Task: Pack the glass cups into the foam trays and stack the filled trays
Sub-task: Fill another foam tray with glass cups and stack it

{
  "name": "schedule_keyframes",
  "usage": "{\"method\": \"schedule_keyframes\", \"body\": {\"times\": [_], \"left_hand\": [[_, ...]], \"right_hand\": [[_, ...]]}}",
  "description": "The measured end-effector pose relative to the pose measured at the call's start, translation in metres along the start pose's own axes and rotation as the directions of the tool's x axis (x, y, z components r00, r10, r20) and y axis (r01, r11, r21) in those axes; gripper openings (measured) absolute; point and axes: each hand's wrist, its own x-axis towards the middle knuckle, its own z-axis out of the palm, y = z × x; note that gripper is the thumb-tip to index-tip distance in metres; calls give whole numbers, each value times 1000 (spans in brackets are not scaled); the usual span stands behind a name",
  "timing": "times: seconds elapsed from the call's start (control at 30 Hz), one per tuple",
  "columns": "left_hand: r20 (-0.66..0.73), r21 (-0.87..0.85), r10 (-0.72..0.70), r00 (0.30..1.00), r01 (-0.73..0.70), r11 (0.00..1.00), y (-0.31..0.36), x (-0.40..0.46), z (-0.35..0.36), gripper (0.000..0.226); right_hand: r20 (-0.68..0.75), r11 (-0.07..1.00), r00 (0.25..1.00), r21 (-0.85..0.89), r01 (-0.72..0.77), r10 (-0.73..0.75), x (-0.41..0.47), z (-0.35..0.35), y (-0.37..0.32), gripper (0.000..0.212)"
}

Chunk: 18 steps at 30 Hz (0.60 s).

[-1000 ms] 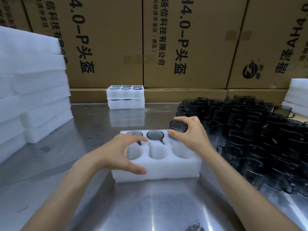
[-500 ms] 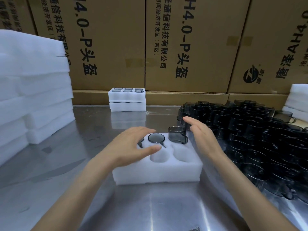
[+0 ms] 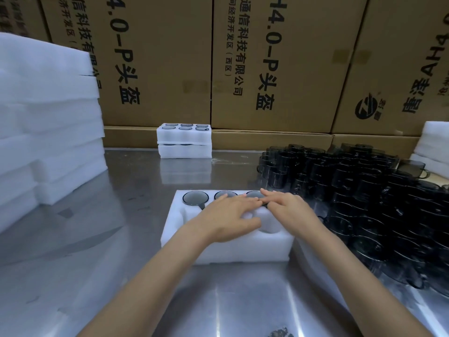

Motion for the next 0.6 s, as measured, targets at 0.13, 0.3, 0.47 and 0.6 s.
{"method": "schedule_keyframes", "body": {"times": [0.13, 0.3, 0.47, 0.6], "left_hand": [[-22, -2, 8, 1000, -8, 1000, 0, 1, 1, 61], [-170, 24, 31, 985, -27, 999, 0, -6, 5, 47], [-421, 81, 82, 903, -52, 995, 7, -18, 3, 25], [-465, 203, 175, 868, -88, 975, 11, -21, 5, 22]], "right_hand": [[-23, 1000, 999, -10, -23, 23, -5, -1, -5, 41], [-215, 994, 976, -101, -47, 24, -11, 3, -9, 38], [-371, 915, 920, -314, -255, 129, -18, -3, -10, 39], [-279, 775, 895, -452, -442, 348, -25, -6, -16, 36]]}}
